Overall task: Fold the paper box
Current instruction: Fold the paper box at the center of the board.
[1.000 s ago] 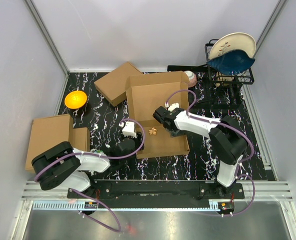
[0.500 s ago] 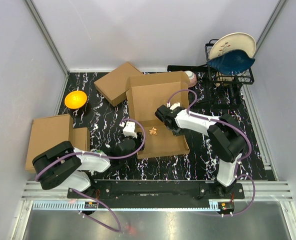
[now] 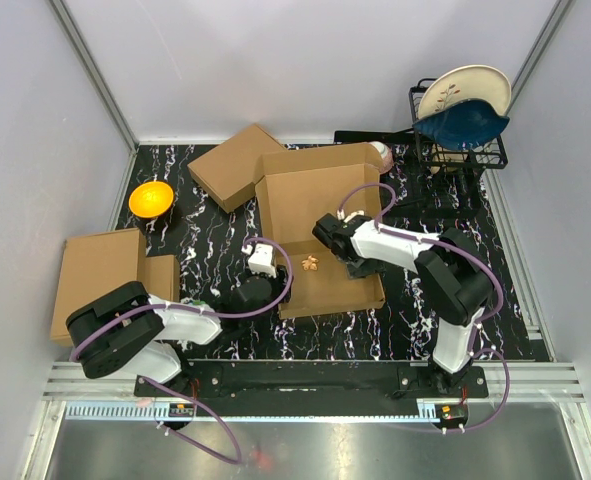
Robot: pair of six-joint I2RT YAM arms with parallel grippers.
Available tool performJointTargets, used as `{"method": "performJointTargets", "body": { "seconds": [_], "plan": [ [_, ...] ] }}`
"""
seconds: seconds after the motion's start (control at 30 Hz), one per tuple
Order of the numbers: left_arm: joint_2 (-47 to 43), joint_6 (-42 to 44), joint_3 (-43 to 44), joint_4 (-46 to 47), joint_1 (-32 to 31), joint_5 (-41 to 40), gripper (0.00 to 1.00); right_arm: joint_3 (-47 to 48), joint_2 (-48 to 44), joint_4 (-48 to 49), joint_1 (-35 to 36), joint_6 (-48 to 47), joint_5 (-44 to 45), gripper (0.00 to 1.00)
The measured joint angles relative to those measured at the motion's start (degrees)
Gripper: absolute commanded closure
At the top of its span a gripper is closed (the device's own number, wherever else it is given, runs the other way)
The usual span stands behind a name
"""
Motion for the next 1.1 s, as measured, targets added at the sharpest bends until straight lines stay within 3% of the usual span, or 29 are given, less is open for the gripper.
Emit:
{"method": "performJointTargets", "body": {
  "seconds": [0.2,0.6,0.83,0.9,0.97,1.1],
  "plan": [
    [0.0,-0.02,0.0,0.0,-0.11,0.22,0.46,0.0,-1.6,-1.92,0.0,0.59,-1.25,0.45],
    [-0.07,-0.02,0.11,-0.07,-0.31,0.37,0.46,-3.56,-2.19,-4.59,0.0,1.38,-3.06,0.73],
    [-0.09,-0.04,0.11,-0.04,-0.59,0.42,0.46,-6.05,-4.26,-2.19,0.02,1.9,-3.02,0.76],
    [-0.09,-0.09,0.11,-0.07,-0.79,0.44,0.46,-7.37,-5.14,-0.98,0.0,2.36,-2.91,0.82],
    [-0.09,-0.17,0.11,-0.07,-0.94,0.55,0.46,-7.58,-5.27,-0.76,0.0,2.67,-2.91,1.0],
    [-0.07,-0.52,0.24,-0.04,-1.16,0.98,0.46,-7.61,-5.22,-0.72,0.0,2.82,-2.93,1.0]
  ]
}}
